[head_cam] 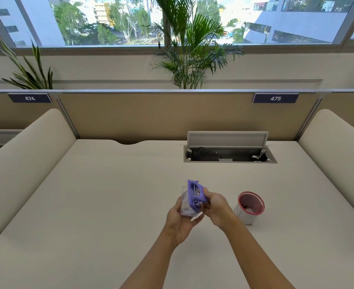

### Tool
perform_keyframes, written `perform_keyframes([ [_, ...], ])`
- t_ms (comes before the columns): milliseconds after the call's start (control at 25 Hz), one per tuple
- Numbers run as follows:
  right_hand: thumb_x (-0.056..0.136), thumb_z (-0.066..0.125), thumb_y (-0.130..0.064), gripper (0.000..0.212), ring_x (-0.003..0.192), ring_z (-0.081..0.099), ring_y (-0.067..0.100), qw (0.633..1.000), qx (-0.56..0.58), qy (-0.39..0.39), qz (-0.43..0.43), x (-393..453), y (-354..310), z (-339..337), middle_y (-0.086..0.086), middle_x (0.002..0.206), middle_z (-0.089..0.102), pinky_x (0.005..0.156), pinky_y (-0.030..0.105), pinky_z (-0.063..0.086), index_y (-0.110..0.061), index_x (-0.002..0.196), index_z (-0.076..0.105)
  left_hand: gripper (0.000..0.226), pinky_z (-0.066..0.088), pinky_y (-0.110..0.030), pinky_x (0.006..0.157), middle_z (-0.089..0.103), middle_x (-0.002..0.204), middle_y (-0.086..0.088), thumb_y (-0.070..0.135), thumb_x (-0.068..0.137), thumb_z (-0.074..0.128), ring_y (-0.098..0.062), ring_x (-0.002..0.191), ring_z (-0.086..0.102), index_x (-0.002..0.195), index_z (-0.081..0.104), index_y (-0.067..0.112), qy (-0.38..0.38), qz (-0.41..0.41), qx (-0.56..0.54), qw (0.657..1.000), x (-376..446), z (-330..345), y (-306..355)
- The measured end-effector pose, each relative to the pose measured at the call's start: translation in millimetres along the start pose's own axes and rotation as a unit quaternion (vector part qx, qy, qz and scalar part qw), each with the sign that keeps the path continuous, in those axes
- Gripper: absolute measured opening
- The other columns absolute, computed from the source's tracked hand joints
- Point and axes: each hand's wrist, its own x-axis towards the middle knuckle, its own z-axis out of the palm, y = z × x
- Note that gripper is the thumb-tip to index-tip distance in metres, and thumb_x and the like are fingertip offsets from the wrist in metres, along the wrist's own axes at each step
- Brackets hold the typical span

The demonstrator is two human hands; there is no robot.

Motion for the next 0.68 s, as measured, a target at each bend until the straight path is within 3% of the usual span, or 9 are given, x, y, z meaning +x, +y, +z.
perform_keyframes([
  [160, 0.104, 0.044, -0.025, 0.030, 0.056, 0.063, 0.024, 0.979, 0.178, -0.033, 0.090, 3.5, -0.8, -14.5, 0.014, 0.067, 0.067, 0.042, 0.026, 0.054, -0.001, 0.097, 0.061, 0.046, 0.050, -0.048, 0.090, 0.062, 0.133, -0.024, 0.034, 0.106, 0.033, -0.036, 0.101, 0.060, 0.135, 0.058, 0.009, 0.031, -0.005, 0.010, 0.999, 0.6, -4.2, 1.3],
  [280, 0.097, 0.053, -0.047, 0.044, 0.052, 0.050, 0.022, 0.973, 0.205, -0.013, 0.103, 11.1, 7.7, -29.6, 0.010, 0.055, 0.057, 0.053, 0.029, 0.044, -0.005, 0.086, 0.059, 0.042, 0.052, -0.045, 0.083, 0.065, 0.120, -0.020, 0.032, 0.106, 0.034, -0.031, 0.085, 0.059, 0.132, 0.059, 0.011, 0.056, 0.014, 0.024, 0.998, 1.7, -10.9, 2.8],
  [400, 0.082, 0.067, -0.059, 0.054, 0.061, 0.045, 0.023, 0.977, 0.183, -0.004, 0.113, 17.5, 19.1, -41.4, 0.011, 0.069, 0.052, 0.060, 0.030, 0.041, -0.006, 0.089, 0.061, 0.043, 0.051, -0.044, 0.081, 0.064, 0.117, -0.019, 0.032, 0.105, 0.035, -0.030, 0.081, 0.058, 0.133, 0.058, 0.009, 0.074, 0.020, 0.025, 0.997, 1.6, -16.7, 2.4],
  [520, 0.076, 0.079, -0.032, 0.037, 0.062, 0.043, 0.021, 0.983, 0.144, -0.008, 0.114, 22.3, 31.0, -44.6, 0.009, 0.075, 0.049, 0.057, 0.029, 0.037, -0.010, 0.099, 0.059, 0.041, 0.051, -0.043, 0.080, 0.066, 0.111, -0.017, 0.032, 0.105, 0.037, -0.030, 0.079, 0.058, 0.129, 0.060, 0.009, 0.088, 0.024, 0.030, 0.995, 1.3, -21.1, 2.0],
  [680, 0.093, 0.060, -0.008, 0.031, 0.078, 0.055, 0.025, 0.988, 0.063, 0.017, 0.137, 33.2, 49.2, -50.2, 0.016, 0.098, 0.061, 0.064, 0.033, 0.044, -0.007, 0.123, 0.052, 0.042, 0.052, -0.043, 0.080, 0.067, 0.112, -0.016, 0.033, 0.104, 0.040, -0.030, 0.081, 0.058, 0.131, 0.060, 0.008, 0.103, 0.026, 0.042, 0.993, 1.9, -25.8, 2.6],
])
